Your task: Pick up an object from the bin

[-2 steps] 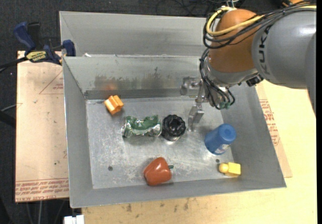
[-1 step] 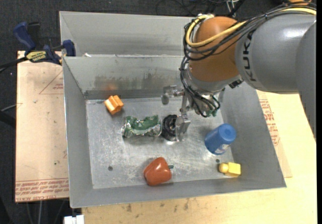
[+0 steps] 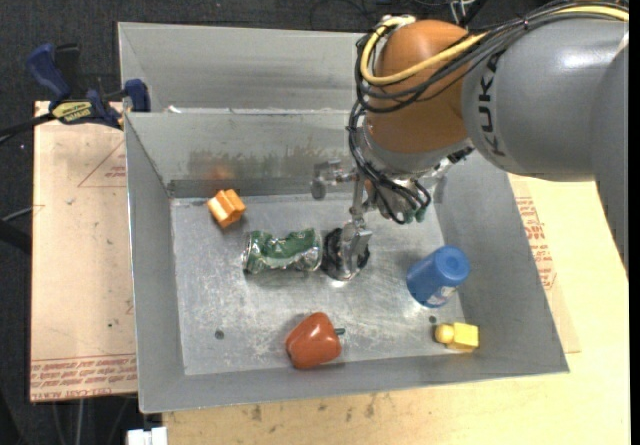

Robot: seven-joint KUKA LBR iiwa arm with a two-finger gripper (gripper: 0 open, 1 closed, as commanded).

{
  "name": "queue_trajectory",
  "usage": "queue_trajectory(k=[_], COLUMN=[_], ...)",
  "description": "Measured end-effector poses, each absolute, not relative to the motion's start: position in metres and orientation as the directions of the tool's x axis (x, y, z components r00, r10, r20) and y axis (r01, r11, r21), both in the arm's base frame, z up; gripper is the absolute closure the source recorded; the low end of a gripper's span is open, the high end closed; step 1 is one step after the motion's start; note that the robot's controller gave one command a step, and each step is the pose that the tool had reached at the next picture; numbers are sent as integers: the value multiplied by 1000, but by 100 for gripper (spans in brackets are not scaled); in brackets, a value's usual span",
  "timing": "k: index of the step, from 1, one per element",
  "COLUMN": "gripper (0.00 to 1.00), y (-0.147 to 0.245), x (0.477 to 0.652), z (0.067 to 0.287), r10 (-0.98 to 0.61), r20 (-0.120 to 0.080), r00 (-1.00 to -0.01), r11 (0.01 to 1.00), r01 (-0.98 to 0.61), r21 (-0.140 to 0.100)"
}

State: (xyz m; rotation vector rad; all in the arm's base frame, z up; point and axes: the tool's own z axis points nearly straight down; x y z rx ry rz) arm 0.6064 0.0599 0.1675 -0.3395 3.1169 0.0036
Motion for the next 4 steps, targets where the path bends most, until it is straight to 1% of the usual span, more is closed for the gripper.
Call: queue_trajectory(k=[1, 2, 4], gripper=[0, 100, 100], y=[101, 118, 118], x=[605, 598, 598], z=[99, 79, 83], r10=[-172, -111, -111], r20=[-7, -19, -18], r00=[-985, -994, -994], r11=[985, 994, 994], r01=[-172, -111, -111], r21=[1, 2, 2])
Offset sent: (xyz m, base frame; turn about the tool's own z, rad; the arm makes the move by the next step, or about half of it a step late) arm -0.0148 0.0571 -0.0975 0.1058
